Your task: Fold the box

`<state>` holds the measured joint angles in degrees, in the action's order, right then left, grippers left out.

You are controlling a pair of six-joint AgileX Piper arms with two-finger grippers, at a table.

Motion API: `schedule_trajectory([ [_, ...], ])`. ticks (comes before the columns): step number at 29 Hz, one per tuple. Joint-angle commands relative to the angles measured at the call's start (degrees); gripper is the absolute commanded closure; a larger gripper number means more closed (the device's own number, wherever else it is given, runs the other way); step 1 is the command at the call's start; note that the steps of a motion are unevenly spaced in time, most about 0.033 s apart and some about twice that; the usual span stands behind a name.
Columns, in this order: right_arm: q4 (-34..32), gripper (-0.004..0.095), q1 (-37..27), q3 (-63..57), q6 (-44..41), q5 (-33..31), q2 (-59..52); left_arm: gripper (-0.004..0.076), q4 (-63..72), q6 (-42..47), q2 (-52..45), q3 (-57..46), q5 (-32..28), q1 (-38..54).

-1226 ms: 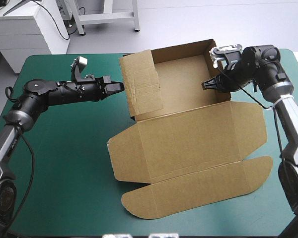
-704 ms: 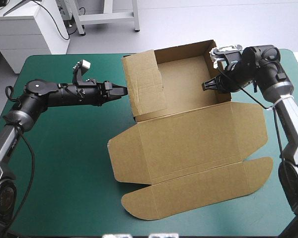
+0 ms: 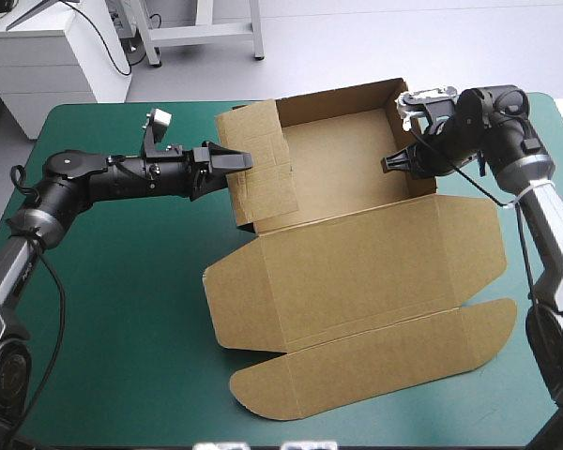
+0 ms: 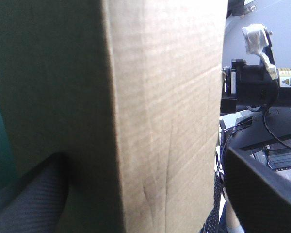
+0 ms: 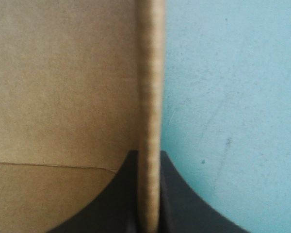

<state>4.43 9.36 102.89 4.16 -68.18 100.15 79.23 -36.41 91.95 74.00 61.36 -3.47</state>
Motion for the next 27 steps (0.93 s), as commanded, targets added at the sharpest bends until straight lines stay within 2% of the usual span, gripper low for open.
schedule_trajectory([
  [1, 1.2, 0.0908, -0.3, 1.7, -1.7, 3.8, -2.8, 0.0105, -0.5, 2.7, -2.5, 1.6, 0.3, -1.2],
  [9, 1.2, 0.0907, -0.3, 1.7, -2.3, 5.8, -3.3, 0.0105, -20.9, 18.8, -4.2, 1.8, -16.0, -10.8],
  [13, 1.0, 0.0907, -0.3, 1.7, -1.9, 6.8, -5.0, 0.0106, -25.0, 26.1, -4.4, 1.8, -22.5, -13.0],
  [17, -3.9, 0.0907, 2.0, 1.7, -2.0, 7.7, -7.5, 0.0108, -24.6, 26.4, -4.5, 1.8, -24.5, -13.1],
  [21, -8.6, 0.0907, 5.4, 1.7, -3.4, 7.7, -9.1, 0.0143, -24.2, 26.7, -4.5, 1.9, -26.9, -13.2],
  [27, -18.4, 0.0908, 11.1, 1.7, -6.9, 7.7, -9.9, 0.0164, -24.4, 24.1, -4.5, 2.3, -27.1, -13.2],
])
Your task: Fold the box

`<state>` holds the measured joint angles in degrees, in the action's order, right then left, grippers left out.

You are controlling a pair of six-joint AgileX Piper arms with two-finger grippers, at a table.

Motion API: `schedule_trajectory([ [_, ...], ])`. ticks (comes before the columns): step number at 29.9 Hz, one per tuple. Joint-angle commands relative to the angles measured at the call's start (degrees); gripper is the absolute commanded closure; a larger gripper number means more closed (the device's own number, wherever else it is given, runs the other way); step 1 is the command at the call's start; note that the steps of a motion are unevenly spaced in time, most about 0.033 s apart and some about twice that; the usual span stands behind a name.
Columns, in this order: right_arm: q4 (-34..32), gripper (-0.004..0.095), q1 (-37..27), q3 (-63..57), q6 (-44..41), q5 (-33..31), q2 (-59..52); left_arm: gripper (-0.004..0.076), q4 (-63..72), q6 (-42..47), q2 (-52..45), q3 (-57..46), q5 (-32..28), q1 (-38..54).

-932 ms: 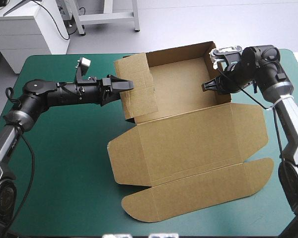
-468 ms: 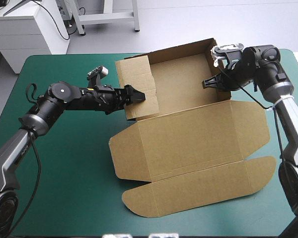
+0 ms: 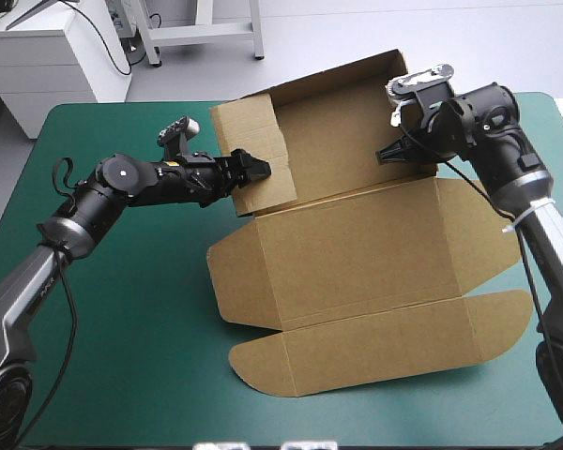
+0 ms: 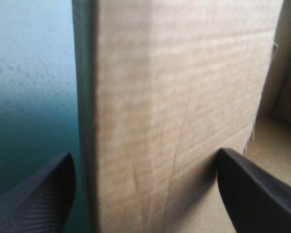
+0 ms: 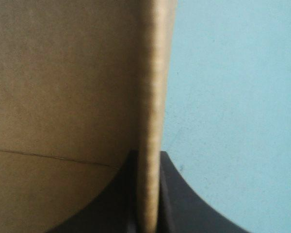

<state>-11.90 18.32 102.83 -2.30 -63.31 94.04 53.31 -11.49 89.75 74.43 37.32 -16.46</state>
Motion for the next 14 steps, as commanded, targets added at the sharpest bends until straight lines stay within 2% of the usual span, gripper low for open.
schedule_trajectory([
  [1, -3.2, 0.0907, 3.1, 1.8, -0.9, 2.9, -3.9, 0.0164, 1.1, -0.8, -2.3, 1.9, -3.1, -0.2],
  [8, -9.0, 0.0908, 7.6, 1.8, -3.8, 3.0, -4.3, 0.0164, 0.7, -2.1, -2.3, 1.9, -2.8, -0.2],
  [14, -11.4, 0.0908, 8.4, 1.9, -4.2, 2.3, -4.3, 0.0164, 0.3, -2.3, -2.3, 1.9, -1.6, -0.2],
])
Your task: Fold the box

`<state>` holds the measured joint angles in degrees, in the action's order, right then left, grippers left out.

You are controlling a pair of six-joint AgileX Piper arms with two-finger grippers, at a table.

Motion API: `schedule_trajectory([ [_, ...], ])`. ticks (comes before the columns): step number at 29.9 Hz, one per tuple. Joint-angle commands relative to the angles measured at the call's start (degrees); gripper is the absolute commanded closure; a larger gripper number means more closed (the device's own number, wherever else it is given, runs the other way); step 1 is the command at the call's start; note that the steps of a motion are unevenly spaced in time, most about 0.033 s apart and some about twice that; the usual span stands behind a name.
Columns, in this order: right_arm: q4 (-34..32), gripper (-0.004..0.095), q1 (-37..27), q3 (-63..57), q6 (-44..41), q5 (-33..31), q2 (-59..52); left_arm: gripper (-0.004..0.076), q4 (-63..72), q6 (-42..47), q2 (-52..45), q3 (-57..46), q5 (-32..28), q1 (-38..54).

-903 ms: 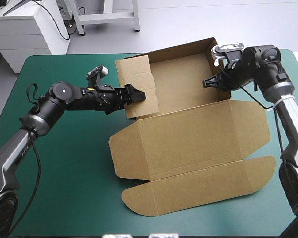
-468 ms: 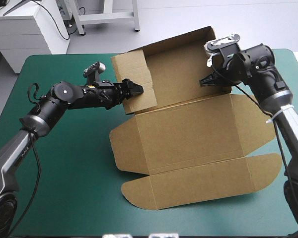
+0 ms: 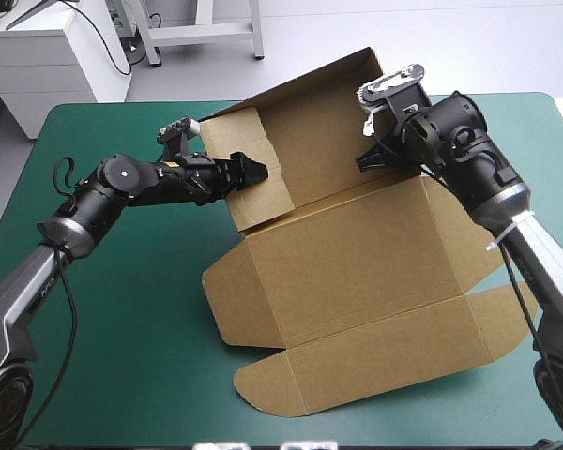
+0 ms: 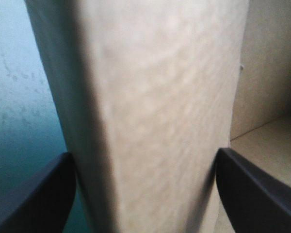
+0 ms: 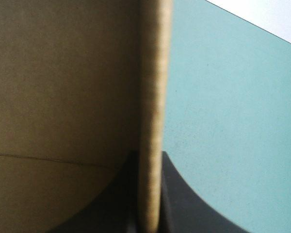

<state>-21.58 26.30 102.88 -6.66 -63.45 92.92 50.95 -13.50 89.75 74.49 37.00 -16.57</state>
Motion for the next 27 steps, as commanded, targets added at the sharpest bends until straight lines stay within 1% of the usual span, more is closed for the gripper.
schedule_trajectory([
  [1, -2.0, 0.0908, 0.4, 1.8, 0.0, 2.1, -3.2, 0.017, 2.7, -0.3, -2.3, 1.9, -1.3, -0.1],
  [2, -2.5, 0.0908, 0.4, 1.8, -0.3, 1.9, -3.2, 0.0193, 2.7, -0.3, -2.3, 1.9, -1.3, -0.1],
  [3, -3.3, 0.0908, 0.4, 1.8, -0.4, 1.6, -3.2, 0.0239, 2.7, -0.3, -2.3, 1.9, -1.3, -0.1],
  [4, -3.8, 0.0908, 0.4, 1.8, -0.6, 1.1, -3.2, 0.0318, 2.9, -0.3, -2.3, 1.9, -1.5, -0.1],
  [6, -4.7, 0.0908, 0.4, 1.8, -0.8, 0.4, -3.2, 0.0546, 4.6, 0.6, -2.3, 1.9, -2.5, -0.1],
  [7, -4.8, 0.0908, 0.4, 1.8, -1.1, 0.0, -3.2, 0.0703, 6.4, 0.8, -2.3, 1.9, -3.6, -0.1],
  [8, -4.9, 0.0908, 0.4, 1.8, -1.4, -0.4, -3.2, 0.0717, 8.4, 0.5, -2.3, 1.9, -5.0, -0.1],
  [10, -4.9, 0.0908, 0.4, 1.8, -1.9, -1.1, -3.2, 0.0718, 10.2, 0.5, -2.4, 1.9, -6.8, -0.3],
  [12, -5.2, 0.0909, 0.4, 1.8, -2.4, -1.5, -2.9, 0.0732, 9.0, 0.5, -2.4, 1.9, -7.7, -0.7],
  [16, -6.2, 0.0909, 0.2, 1.7, -4.5, -1.8, -2.9, 0.0732, 4.7, 0.5, -2.6, 1.9, -8.3, -2.3],
  [19, -5.6, 0.0909, -0.8, 1.7, -5.4, -2.0, -2.9, 0.0732, 0.9, 1.4, -3.1, 2.0, -10.1, -3.8],
  [23, -2.8, 0.0909, -3.3, 1.7, -5.7, -2.7, -2.9, 0.0733, -9.1, 7.7, -2.9, 4.3, -9.5, -5.2],
  [27, 3.6, 0.0908, -7.1, 1.7, -5.7, -2.8, -2.9, 0.0733, -23.1, 17.2, -2.3, 9.0, -4.5, -5.3],
])
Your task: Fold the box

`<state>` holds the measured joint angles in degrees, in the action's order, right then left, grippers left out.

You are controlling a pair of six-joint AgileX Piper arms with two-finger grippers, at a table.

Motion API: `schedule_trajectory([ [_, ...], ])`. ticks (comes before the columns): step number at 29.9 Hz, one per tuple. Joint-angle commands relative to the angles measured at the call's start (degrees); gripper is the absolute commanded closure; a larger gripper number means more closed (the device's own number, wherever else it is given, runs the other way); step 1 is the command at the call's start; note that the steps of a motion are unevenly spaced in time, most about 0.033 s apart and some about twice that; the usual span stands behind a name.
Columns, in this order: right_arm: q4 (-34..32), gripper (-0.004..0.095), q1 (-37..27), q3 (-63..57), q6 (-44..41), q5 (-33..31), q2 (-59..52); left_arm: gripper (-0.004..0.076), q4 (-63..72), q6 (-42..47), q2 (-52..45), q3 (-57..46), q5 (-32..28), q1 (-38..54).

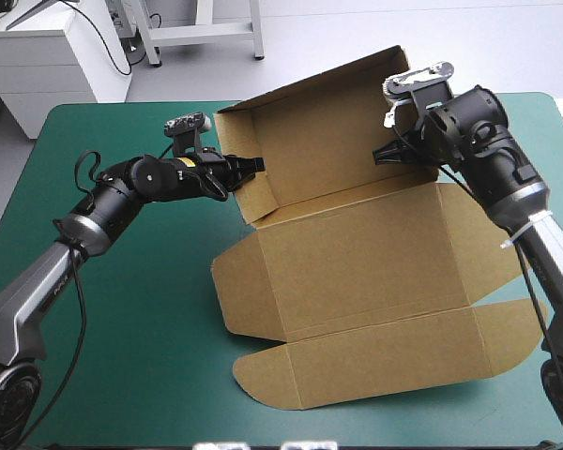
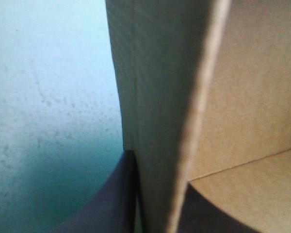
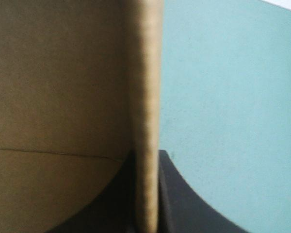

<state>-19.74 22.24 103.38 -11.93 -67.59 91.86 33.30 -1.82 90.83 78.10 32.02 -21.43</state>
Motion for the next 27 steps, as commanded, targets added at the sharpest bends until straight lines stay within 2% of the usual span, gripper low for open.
schedule_trajectory([
  [1, 3.6, 0.0909, -3.8, 1.2, -0.5, 1.4, -1.8, 0.0733, -8.1, 7.8, -3.3, 6.7, 2.8, -0.4],
  [3, 8.5, 0.0909, -5.5, 1.2, 1.1, 1.2, -1.2, 0.0733, -13.9, 10.1, -1.8, 10.4, 9.2, -0.4],
  [6, 11.0, 0.0909, -6.6, 1.2, 1.0, 0.9, 0.6, 0.0732, -18.5, 11.4, 1.5, 15.9, 17.4, -0.4],
  [14, 15.5, 0.0909, -6.6, 1.2, 1.3, -0.8, 7.6, 0.0732, -22.5, 11.7, 12.6, 28.9, 31.4, -0.4],
  [18, 18.4, 0.0909, -6.6, 1.2, 1.9, -1.9, 11.4, 0.0732, -24.1, 11.7, 18.5, 34.6, 40.4, -0.4],
  [21, 18.6, 0.0909, -6.6, 1.2, 2.0, -4.1, 13.4, 0.0732, -24.5, 12.2, 21.5, 36.0, 41.7, -1.1],
  [27, 21.2, 0.0909, -7.2, -1.3, 2.3, -4.1, 14.0, 0.0732, -25.3, 13.6, 24.7, 36.0, 41.7, -3.4],
])
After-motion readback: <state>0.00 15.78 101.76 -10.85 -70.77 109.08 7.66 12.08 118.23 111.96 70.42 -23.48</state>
